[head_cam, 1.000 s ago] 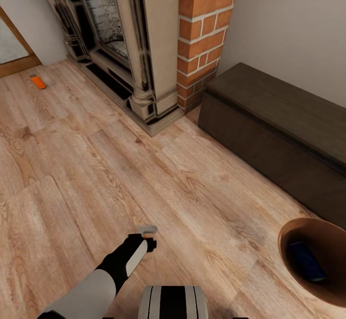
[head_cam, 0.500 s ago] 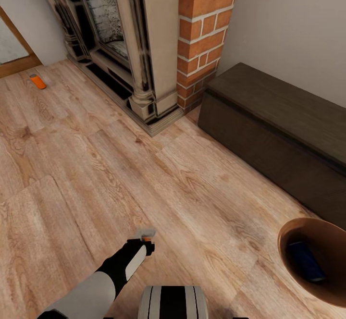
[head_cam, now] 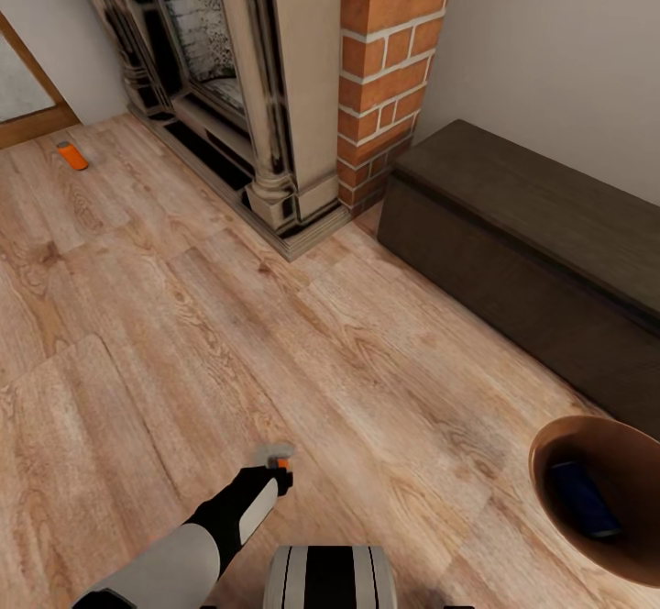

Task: Put the three can of soda from the living room inside the tash can in the kitchen.

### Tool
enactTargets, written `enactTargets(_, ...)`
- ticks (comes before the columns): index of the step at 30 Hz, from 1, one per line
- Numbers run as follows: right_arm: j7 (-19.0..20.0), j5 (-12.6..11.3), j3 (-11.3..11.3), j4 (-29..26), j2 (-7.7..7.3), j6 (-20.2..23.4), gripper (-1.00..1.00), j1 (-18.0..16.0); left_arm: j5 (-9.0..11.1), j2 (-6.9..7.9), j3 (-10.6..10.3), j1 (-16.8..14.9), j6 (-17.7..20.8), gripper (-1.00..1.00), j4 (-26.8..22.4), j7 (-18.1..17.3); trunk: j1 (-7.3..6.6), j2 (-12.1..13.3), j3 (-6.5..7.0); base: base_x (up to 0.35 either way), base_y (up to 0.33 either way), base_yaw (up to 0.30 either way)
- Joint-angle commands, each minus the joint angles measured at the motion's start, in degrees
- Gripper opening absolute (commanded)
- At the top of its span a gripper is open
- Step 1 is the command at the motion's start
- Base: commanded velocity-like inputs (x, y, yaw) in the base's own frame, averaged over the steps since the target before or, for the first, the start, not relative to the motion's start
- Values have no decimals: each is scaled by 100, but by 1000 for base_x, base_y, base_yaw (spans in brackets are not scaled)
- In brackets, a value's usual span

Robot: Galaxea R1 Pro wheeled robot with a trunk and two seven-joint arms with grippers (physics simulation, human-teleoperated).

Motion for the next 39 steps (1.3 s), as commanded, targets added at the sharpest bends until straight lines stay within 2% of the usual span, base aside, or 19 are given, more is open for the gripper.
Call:
enactTargets(1, 9, -19, 0, -1, 0, 22, -100, 0, 0, -5, 1, 0, -17, 100, 2, 0, 0, 0, 0, 0, 0, 0)
enactTargets(6, 9, -19, 0, -1, 0, 22, -100, -3, -12, -22, 7, 2, -63, 100, 5, -1, 0, 0, 0, 0, 0, 0)
enactTargets(10, 9, -19, 2, -1, 0, 22, -100, -1, -8, -24, 8, 2, -260, 100, 6, 4, 0, 0, 0, 0, 0, 0)
enactTargets(21, 9, -19, 9, -1, 0, 22, -100, -4, -7, -24, 9, 2, -304, 100, 6, 0, 0, 0, 0, 0, 0, 0)
enactTargets(27, 9, -19, 22, -1, 8, 22, -100, -4, 2, -24, 8, 2, -679, 100, 93, -1, 0, 0, 0, 0, 0, 0)
enactTargets(35, 9, -19, 27, -1, 8, 22, -100, -5, 1, -24, 10, 2, -717, 100, 111, -1, 0, 0, 0, 0, 0, 0)
enactTargets(36, 9, -19, 27, -1, 8, 22, -100, -5, 1, -27, 10, 2, -717, -100, 111, -1, 0, 0, 0, 0, 0, 0)
enactTargets(39, 9, -19, 27, -1, 7, 22, -100, -4, 1, -53, 10, 2, -718, -100, 111, -6, 0, 0, 0, 0, 0, 0)
